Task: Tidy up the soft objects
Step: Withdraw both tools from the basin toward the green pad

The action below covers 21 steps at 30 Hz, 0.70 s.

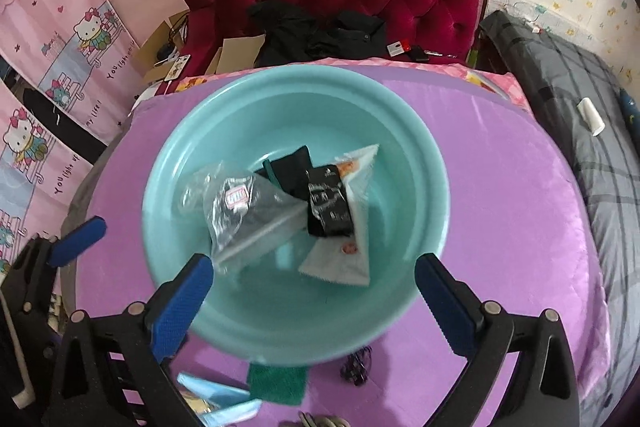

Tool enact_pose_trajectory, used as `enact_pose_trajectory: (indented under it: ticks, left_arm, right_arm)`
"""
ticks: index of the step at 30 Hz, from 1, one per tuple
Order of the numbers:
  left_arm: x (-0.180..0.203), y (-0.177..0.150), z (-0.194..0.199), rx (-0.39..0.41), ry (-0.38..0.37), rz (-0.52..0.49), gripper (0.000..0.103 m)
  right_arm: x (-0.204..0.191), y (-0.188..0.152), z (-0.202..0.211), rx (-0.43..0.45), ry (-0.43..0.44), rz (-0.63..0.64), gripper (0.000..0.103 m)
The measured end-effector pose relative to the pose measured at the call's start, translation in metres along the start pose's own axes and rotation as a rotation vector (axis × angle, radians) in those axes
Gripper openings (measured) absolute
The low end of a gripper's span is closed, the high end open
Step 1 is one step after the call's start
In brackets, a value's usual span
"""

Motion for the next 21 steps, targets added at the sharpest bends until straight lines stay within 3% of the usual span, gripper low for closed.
enact_pose_trajectory:
  ticks: [7,14,21]
  left_arm:
    - [0.004,-0.023,0.025,0.025,-0.003,-0.008,0.103]
    - [0.003,-0.052,0.041,0.033,-0.001,-0.023,0.103]
    - [0.000,-0.084,0.049,0.017,-0.009,-0.023,0.103]
  right_arm:
    - [0.006,-0.029,0.020,0.013,0.005,-0.023,0.103]
    - [0.004,-0.061,0.034,0.026,-0.047,-0.003,0.103]
    - [-0.001,-0.097,0.034,0.006,-0.016,-0.003,0.103]
Point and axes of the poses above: each gripper's, at about its wrist camera, not at the fingertips, and z roughly against the way its jaws point, x to its right, y to its top, the point moved 7 cm from there along -z, roughly the way its jaws point, and after that the axes turned 11 degrees about -x, right-handed, at the moved point
